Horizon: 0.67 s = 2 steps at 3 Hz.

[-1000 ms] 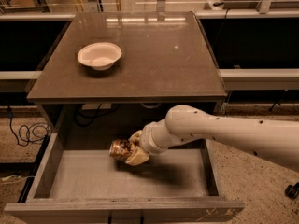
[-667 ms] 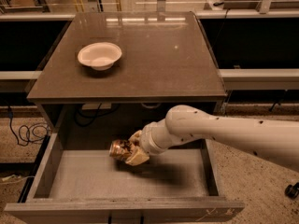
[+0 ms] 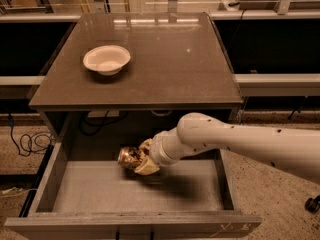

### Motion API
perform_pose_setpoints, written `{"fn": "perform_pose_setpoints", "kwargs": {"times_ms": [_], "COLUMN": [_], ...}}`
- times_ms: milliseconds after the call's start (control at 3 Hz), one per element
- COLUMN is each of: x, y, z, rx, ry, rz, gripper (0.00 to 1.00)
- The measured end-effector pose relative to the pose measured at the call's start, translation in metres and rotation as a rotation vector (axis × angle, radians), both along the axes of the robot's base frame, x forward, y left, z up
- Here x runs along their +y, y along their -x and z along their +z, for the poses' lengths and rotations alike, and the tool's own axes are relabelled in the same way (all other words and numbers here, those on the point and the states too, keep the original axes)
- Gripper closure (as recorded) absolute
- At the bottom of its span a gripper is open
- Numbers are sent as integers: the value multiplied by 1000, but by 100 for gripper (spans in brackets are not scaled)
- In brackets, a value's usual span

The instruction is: Place orange can into top drawer

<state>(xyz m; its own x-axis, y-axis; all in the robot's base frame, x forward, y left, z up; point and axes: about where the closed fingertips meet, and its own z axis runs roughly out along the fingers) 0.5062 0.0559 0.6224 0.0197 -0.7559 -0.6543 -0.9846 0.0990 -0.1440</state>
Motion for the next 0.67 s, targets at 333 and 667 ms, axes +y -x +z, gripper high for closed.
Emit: {"fn": "perform_pose_setpoints", "kwargs": {"times_ms": [333,667], "x": [0,0], "y": [0,0], "z": [0,0], "rx": [0,0], "ry": [0,0], "rz": [0,0], "gripper": [11,0]}}
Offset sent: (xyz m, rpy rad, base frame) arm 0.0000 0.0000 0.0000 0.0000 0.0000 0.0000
